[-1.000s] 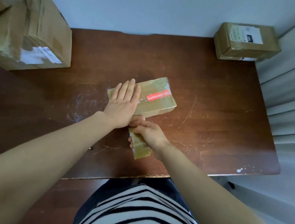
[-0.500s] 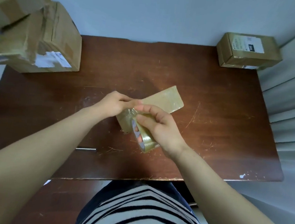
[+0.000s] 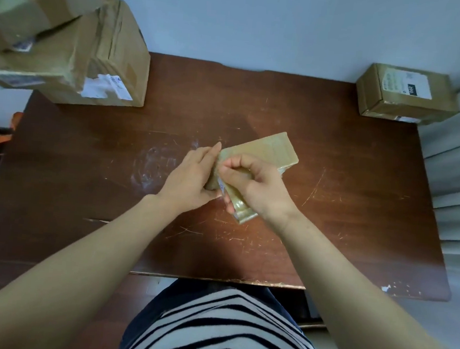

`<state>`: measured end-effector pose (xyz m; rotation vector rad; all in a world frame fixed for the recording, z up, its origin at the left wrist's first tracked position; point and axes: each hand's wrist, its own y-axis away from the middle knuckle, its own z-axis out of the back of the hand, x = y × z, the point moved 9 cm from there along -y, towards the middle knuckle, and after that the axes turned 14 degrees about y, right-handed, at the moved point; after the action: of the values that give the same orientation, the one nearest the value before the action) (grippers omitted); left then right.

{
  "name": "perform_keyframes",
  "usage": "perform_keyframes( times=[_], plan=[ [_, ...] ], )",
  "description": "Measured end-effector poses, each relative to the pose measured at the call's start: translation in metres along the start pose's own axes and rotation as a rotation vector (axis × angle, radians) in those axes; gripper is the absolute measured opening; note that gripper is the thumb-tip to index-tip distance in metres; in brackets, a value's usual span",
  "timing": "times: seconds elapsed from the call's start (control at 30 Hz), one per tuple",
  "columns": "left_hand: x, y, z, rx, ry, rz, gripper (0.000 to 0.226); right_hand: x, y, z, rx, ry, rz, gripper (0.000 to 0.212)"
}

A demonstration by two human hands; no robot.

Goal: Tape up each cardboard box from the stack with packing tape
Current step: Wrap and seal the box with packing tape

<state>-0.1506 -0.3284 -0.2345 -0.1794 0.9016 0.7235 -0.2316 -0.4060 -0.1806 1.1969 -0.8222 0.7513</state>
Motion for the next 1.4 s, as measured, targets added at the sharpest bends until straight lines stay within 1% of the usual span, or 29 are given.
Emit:
perform_keyframes(
  times=[0.1,0.2,0.27,0.37,0.4,0.43,0.5,0.53,0.57,0.63,0.67,0.73,0.77,0.83,0.87,0.93,1.0,1.1,1.2,1.27,1.33,1.37,1.4],
  plan=[
    [-0.002,-0.003,-0.001,0.044,-0.078,0.041,0.095,-0.04,0.009,-0.003,-0.031,-0.021,-0.123,0.005],
    [-0.002,-0.005,0.001,0.042,-0.112,0.076,0.094,-0.069,0.003,-0.005,-0.044,0.013,-0.2,0.007],
    [-0.004,-0.004,-0.001,0.061,-0.123,0.07,0.095,-0.076,-0.007,-0.006,-0.045,0.022,-0.231,0.008],
    [-0.004,-0.003,-0.005,0.205,-0.196,0.097,0.1,-0.075,-0.018,-0.008,-0.023,0.022,-0.237,0.008],
    [-0.008,-0.004,-0.004,0.233,-0.228,0.112,0.099,-0.074,-0.02,-0.007,-0.02,0.014,-0.23,0.008],
    [-0.014,-0.008,-0.002,0.222,-0.238,0.121,0.095,-0.071,-0.02,-0.007,-0.019,0.002,-0.22,0.009],
    [-0.029,-0.02,-0.002,0.108,-0.22,0.129,0.081,-0.069,-0.02,-0.008,-0.025,-0.029,-0.207,0.007],
    [-0.033,-0.026,-0.004,0.051,-0.237,0.139,0.075,-0.07,-0.021,-0.008,-0.03,-0.044,-0.207,0.002],
    [-0.033,-0.03,-0.008,0.009,-0.281,0.149,0.074,-0.071,-0.021,-0.008,-0.029,-0.062,-0.206,0.004],
    [-0.03,-0.034,-0.017,-0.029,-0.373,0.14,0.079,-0.075,-0.018,-0.01,-0.012,-0.103,-0.21,0.013],
    [-0.026,-0.035,-0.02,-0.023,-0.401,0.139,0.08,-0.078,-0.016,-0.009,-0.016,-0.119,-0.209,0.017],
    [-0.023,-0.034,-0.021,-0.003,-0.441,0.133,0.085,-0.084,-0.01,-0.004,-0.047,-0.135,-0.193,0.025],
    [-0.025,-0.035,-0.02,-0.029,-0.465,0.114,0.088,-0.085,-0.008,-0.001,-0.059,-0.144,-0.182,0.029],
    [-0.028,-0.038,-0.018,-0.065,-0.493,0.094,0.089,-0.085,-0.007,0.0,-0.07,-0.171,-0.155,0.03],
    [-0.026,-0.04,-0.018,-0.046,-0.487,0.103,0.09,-0.086,-0.008,0.0,-0.077,-0.182,-0.151,0.029],
    [-0.023,-0.036,-0.022,-0.008,-0.494,0.119,0.097,-0.086,-0.007,0.001,-0.078,-0.181,-0.154,0.028],
    [-0.026,-0.039,-0.02,-0.044,-0.531,0.073,0.104,-0.084,-0.007,0.003,-0.076,-0.151,-0.149,0.027],
    [-0.023,-0.04,-0.02,0.023,-0.473,0.087,0.101,-0.085,-0.005,0.01,-0.118,-0.083,-0.145,0.028],
    [-0.03,-0.035,-0.016,-0.01,-0.494,-0.004,0.095,-0.079,-0.004,0.014,-0.133,-0.087,-0.099,0.028],
    [-0.025,-0.036,-0.018,0.048,-0.498,0.01,0.09,-0.078,-0.005,0.016,-0.16,-0.047,-0.087,0.027],
    [-0.022,-0.037,-0.019,0.105,-0.395,0.066,0.085,-0.077,-0.003,0.021,-0.203,-0.005,-0.085,0.025],
    [-0.021,-0.038,-0.015,0.103,-0.296,0.1,0.081,-0.074,-0.003,0.025,-0.235,0.013,-0.079,0.024],
    [-0.02,-0.038,-0.007,0.057,-0.18,0.13,0.076,-0.072,-0.001,0.029,-0.27,0.034,-0.078,0.024]
  ],
)
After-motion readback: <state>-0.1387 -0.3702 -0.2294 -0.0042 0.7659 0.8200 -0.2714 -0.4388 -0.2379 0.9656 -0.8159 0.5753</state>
